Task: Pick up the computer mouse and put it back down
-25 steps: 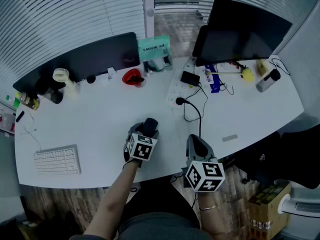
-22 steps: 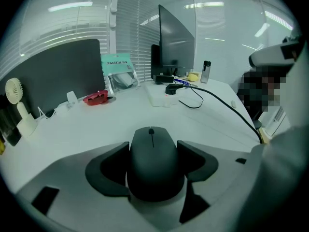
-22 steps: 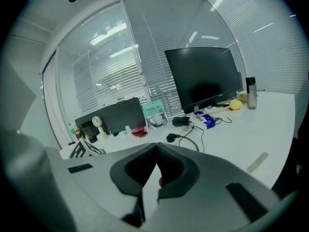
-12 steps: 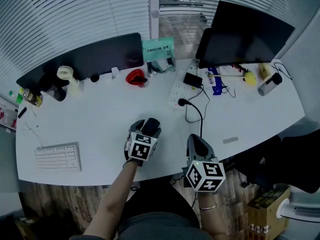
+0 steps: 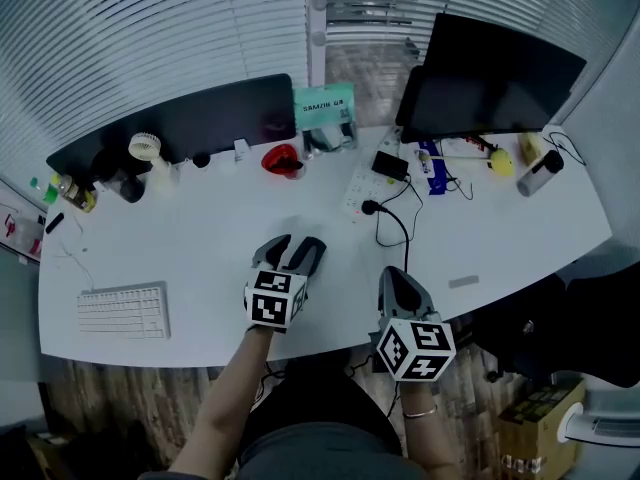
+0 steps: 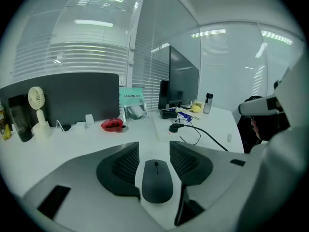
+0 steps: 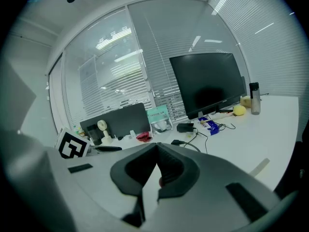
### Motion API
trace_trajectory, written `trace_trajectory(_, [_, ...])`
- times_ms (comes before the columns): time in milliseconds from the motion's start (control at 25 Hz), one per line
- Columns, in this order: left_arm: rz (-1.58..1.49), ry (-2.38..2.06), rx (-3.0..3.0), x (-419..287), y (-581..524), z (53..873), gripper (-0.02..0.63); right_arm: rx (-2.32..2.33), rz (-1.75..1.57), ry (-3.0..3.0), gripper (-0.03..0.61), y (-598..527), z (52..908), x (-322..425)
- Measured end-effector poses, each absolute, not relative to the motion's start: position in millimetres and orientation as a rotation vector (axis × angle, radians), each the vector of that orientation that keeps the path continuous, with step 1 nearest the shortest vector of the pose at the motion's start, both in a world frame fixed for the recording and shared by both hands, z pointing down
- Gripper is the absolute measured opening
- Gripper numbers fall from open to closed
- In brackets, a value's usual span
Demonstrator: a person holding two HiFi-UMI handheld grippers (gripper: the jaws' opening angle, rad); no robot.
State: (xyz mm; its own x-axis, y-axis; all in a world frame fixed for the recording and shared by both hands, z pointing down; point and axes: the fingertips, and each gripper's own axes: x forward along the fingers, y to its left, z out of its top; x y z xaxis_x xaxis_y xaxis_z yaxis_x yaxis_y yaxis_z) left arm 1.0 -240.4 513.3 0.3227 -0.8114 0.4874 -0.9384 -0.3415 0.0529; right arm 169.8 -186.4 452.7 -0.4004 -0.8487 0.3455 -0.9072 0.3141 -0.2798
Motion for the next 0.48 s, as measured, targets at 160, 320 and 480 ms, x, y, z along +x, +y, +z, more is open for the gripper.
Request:
trace_trajectory(160, [0.492, -1.608, 2.275, -7.5, -232.8, 496.0, 0.164, 1.628, 0.645, -2.451, 0.003, -181.6, 449.0, 165.0])
trace_trajectory(320, [0.453, -1.642, 2.285, -15.5, -225.2, 481.2, 0.133, 1.620, 0.628, -2.465, 0.003, -177.0, 445.3, 160.1])
trace_trajectory(480, [0.408, -1.679, 2.286, -27.5, -215.7, 467.1, 0.108, 1.612, 0.605, -2.477, 0.003, -170.8, 441.3, 154.1])
